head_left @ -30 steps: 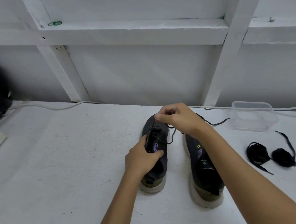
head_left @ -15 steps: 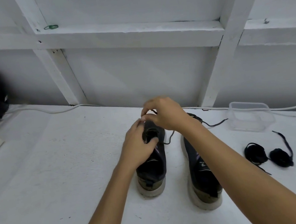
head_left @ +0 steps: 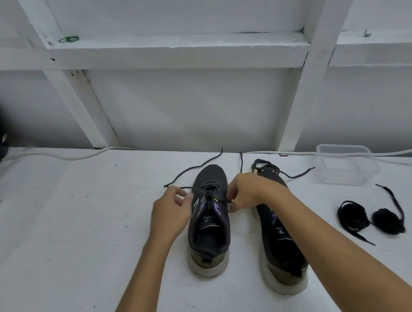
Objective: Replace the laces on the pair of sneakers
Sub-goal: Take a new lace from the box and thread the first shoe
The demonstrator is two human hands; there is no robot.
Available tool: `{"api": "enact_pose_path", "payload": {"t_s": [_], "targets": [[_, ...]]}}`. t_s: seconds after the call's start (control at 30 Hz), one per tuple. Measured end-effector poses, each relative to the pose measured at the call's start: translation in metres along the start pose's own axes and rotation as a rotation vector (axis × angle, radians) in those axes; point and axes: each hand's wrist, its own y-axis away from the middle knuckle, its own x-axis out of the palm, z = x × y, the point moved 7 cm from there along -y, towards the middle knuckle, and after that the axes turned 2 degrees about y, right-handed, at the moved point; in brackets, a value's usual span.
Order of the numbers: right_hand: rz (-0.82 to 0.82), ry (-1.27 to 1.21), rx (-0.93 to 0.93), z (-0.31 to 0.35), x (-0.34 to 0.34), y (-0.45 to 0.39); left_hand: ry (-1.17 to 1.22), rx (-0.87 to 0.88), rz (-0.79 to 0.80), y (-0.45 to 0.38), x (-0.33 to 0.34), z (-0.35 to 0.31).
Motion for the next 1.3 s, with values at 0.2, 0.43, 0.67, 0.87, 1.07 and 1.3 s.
{"api": "enact_pose_path", "payload": {"t_s": [0.2, 0.43, 0.67, 0.87, 1.07, 1.3], "targets": [[-0.140, -0.109, -0.075, 0.004, -0.022, 0.007, -0.048, 0.040, 0.122, 0.008, 0.012, -0.023], [-0.207, -0.173, -0.086, 0.011, -0.063, 0.022, -0.039, -0.023, 0.046, 0.011, 0.003, -0.025], [-0.188, -0.014, -0.113, 0.018, -0.065, 0.017, -0.045, -0.089, 0.000, 0.009, 0.000, -0.015], [-0.469, 0.052, -0.136, 0.023, -0.086, 0.021, -0.150, -0.079, -0.021, 0.010, -0.003, -0.017], [-0.276, -0.194, -0.226, 0.031, -0.084, 0.028, -0.197, 0.353, 0.008, 0.001, 0.006, -0.064], [-0.277, -0.094, -0.163, 0.024, -0.092, 0.030, -0.077, 0.249, -0.150, -0.012, -0.010, -0.058]]}}
